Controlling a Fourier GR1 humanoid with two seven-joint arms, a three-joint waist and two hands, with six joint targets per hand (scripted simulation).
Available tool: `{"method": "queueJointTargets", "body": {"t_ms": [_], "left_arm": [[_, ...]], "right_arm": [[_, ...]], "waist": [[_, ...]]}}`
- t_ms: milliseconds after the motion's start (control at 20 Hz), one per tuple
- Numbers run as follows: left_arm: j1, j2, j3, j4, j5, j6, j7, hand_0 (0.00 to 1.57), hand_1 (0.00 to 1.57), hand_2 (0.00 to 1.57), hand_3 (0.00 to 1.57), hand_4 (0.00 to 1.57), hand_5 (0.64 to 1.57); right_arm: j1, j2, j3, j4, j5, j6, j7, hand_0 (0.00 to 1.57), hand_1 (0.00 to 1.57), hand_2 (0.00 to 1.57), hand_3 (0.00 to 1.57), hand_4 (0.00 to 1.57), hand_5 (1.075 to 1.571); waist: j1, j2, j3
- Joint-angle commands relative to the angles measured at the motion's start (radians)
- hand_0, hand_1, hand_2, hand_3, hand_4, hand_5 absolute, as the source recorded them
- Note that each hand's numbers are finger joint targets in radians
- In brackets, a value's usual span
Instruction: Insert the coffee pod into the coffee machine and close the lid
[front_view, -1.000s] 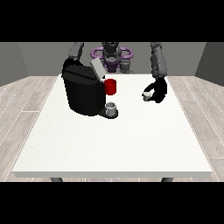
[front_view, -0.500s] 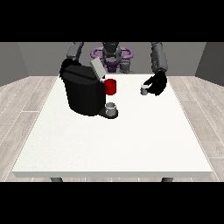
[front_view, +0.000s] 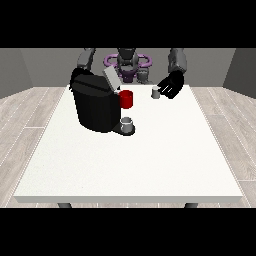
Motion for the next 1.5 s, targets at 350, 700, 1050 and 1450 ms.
{"method": "queueJointTargets", "body": {"t_ms": [350, 700, 1050, 1450], "left_arm": [[-0.156, 0.025, 0.027, -0.04, -0.013, -0.074, 0.094, 1.26, 1.26, 1.33, 1.28, 0.54, 1.571], [-0.235, 0.019, 0.081, -0.01, 0.003, -0.057, 0.17, 1.21, 1.21, 1.25, 1.19, 0.49, 1.571], [-0.248, 0.022, 0.082, 0.001, -0.009, -0.048, 0.141, 1.28, 1.28, 1.33, 1.27, 0.52, 1.571], [-0.334, 0.061, 0.1, 0.021, -0.021, -0.063, 0.151, 1.31, 1.31, 1.33, 1.24, 0.49, 1.571]], "right_arm": [[-0.044, -0.003, 0.005, 0.014, -0.004, 0.014, 0.016, 0.0, 0.0, 0.0, 0.0, 0.48, 1.571], [-0.067, 0.007, 0.05, -0.047, 0.008, 0.015, 0.037, 0.0, 0.0, 0.0, 0.0, 0.53, 1.571], [-0.051, 0.01, 0.059, -0.1, 0.023, -0.016, 0.072, 0.0, 0.0, 0.0, 0.0, 0.51, 1.571], [-0.112, 0.018, 0.06, -0.111, 0.048, -0.044, 0.045, 0.0, 0.0, 0.0, 0.0, 0.46, 1.571]], "waist": [[-0.049, -0.002, -0.0002], [-0.114, 0.024, -0.0004], [-0.147, 0.031, -0.0005], [-0.151, 0.126, -0.0003]]}}
